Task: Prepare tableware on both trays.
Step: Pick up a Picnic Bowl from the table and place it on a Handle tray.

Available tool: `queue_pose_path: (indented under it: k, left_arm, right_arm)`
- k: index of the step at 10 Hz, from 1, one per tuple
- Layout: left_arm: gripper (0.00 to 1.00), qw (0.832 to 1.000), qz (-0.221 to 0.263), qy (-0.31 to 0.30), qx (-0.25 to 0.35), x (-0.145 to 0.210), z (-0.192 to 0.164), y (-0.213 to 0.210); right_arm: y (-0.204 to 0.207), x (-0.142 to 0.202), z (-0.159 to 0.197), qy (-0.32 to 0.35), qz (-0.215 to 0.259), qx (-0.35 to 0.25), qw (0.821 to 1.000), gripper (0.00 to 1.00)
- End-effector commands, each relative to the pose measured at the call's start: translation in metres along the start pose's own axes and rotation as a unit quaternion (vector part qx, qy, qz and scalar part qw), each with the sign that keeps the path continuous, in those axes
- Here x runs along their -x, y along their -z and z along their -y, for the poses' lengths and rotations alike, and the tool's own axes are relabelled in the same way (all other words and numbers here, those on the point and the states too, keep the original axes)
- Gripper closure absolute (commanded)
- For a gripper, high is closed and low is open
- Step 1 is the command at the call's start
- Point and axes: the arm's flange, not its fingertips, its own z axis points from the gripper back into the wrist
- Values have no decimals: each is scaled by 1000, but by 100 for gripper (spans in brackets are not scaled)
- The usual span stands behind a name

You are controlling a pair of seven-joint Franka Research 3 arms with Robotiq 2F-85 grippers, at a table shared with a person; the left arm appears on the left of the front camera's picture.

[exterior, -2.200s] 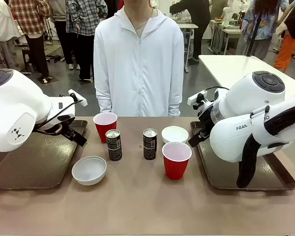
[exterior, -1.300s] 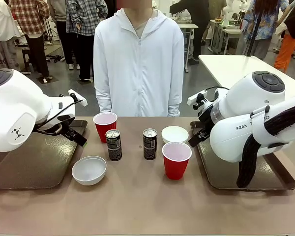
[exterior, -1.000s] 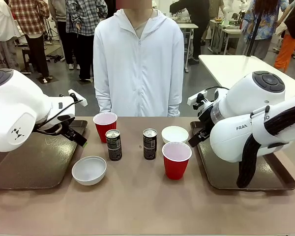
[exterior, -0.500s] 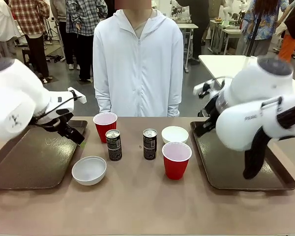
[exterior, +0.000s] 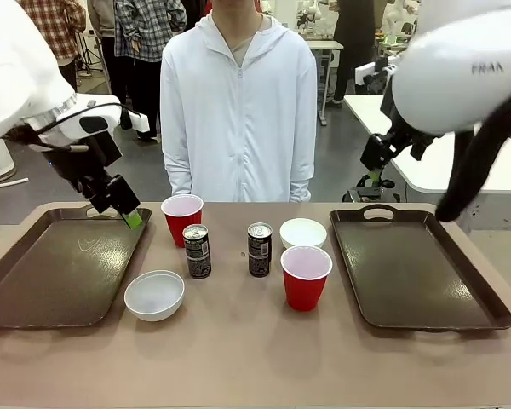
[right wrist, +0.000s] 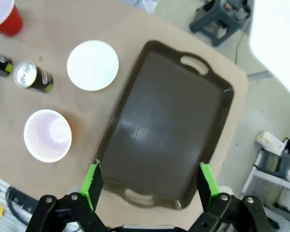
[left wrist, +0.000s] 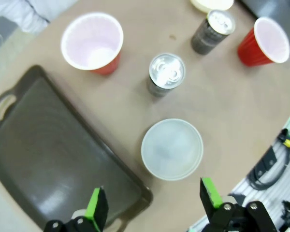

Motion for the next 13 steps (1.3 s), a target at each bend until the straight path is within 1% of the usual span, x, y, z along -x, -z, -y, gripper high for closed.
queue_pose_path:
  k: [1, 2, 3, 4, 5, 6, 7, 8, 9, 10, 11, 12, 13]
  left_arm:
    - [0, 1000, 0, 3, 6, 3, -1, 6]
    - [0, 1000, 0, 3, 6, 3, -1, 6]
    - [0, 1000, 0, -1, -1, 0, 0, 0]
    - [0, 999, -35, -4, 21, 13, 2, 0]
    - [0, 998, -57, -2, 29, 27, 4, -7]
    - [0, 997, -70, -9, 37, 43, 7, -13]
    - [0, 996, -76, -15, 43, 54, 4, -16]
    - [0, 996, -77, -17, 48, 59, 3, -14]
    - [0, 996, -79, -21, 38, 59, 1, -9]
    - [0, 995, -73, -44, 43, 58, -14, -5]
    - [0, 992, -51, -81, 86, 64, -50, -7]
    - [0, 984, -27, -111, 137, 80, -82, -8]
    - [0, 977, -3, -126, 173, 97, -107, -9]
  right_arm:
    - [4, 9, 9, 5, 19, -5, 1000, 0]
    - [4, 9, 9, 5, 19, -5, 1000, 0]
    - [1, -2, -3, -1, -2, -1, 1000, 0]
    - [20, 24, -10, -2, -58, -29, 998, 0]
    - [36, 52, -11, 4, -89, -46, 995, 0]
    - [50, 81, -10, 18, -112, -67, 991, 0]
    - [63, 105, -11, 25, -121, -80, 989, 0]
    - [71, 124, -12, 30, -122, -94, 988, 0]
    - [73, 131, -7, 38, -112, -96, 988, 0]
    - [74, 134, 9, 53, -100, -119, 987, 0]
    - [77, 141, 35, 77, -83, -152, 982, 0]
    - [81, 157, 65, 85, -58, -206, 973, 0]
    - [87, 176, 96, 105, -32, -245, 963, 0]
